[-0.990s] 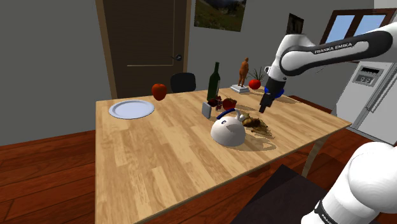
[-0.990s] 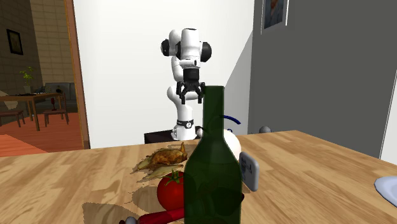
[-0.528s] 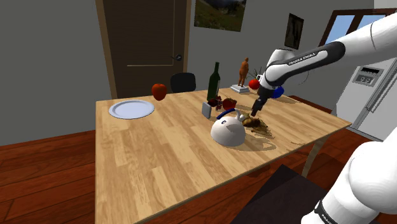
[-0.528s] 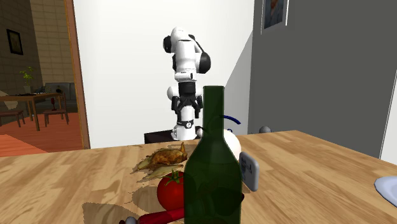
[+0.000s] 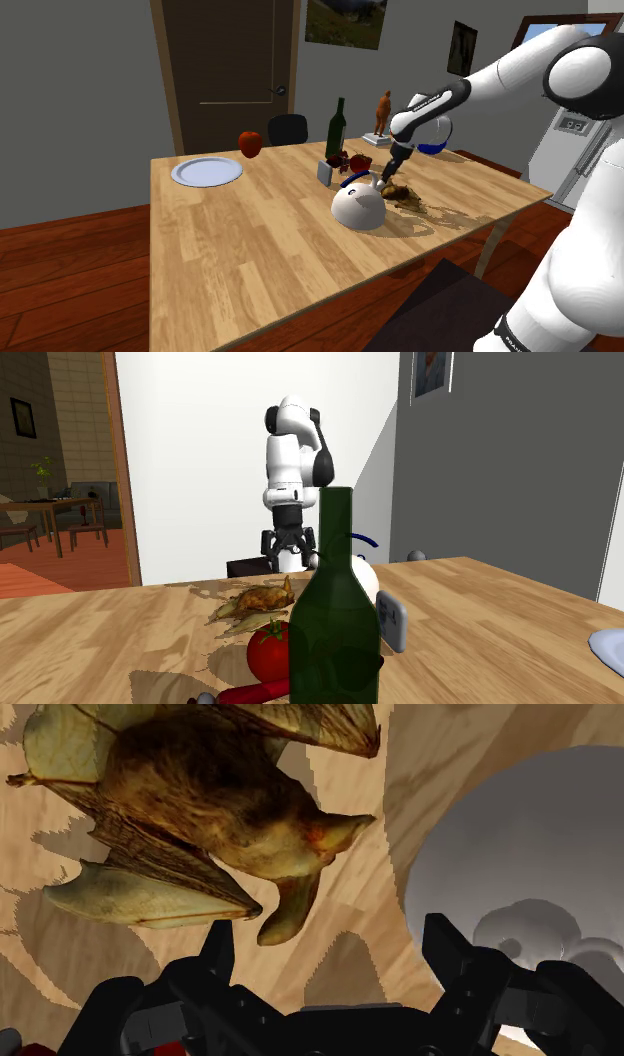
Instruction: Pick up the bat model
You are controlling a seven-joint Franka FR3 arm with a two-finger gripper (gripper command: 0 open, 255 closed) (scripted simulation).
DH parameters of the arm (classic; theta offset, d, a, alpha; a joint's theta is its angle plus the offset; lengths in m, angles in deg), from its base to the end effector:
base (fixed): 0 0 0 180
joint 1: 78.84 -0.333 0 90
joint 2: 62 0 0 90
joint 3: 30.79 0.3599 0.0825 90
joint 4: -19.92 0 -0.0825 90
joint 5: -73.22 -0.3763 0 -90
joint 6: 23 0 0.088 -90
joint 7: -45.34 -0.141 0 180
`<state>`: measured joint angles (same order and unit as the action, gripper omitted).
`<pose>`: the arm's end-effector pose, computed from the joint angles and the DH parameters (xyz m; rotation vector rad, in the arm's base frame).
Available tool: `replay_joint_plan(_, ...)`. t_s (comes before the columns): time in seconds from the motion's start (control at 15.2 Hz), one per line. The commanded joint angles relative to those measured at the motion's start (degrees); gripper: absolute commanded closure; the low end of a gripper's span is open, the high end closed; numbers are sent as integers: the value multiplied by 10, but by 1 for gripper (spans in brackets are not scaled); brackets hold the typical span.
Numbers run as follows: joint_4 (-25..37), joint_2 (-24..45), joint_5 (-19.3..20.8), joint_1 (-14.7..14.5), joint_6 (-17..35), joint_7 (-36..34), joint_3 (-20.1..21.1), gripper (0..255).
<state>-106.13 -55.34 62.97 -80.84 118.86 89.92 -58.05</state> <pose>0.5140 -0.2352 0.3683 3.0679 0.3286 0.2839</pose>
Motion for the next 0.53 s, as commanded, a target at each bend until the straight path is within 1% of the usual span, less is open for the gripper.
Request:
replay_joint_plan(0.0,33,49,-46,13,14,46,6,0)
replay_joint_plan(0.07,42,60,-56,18,16,56,10,0)
replay_joint_plan(0.46,34,93,-89,29,52,81,25,0)
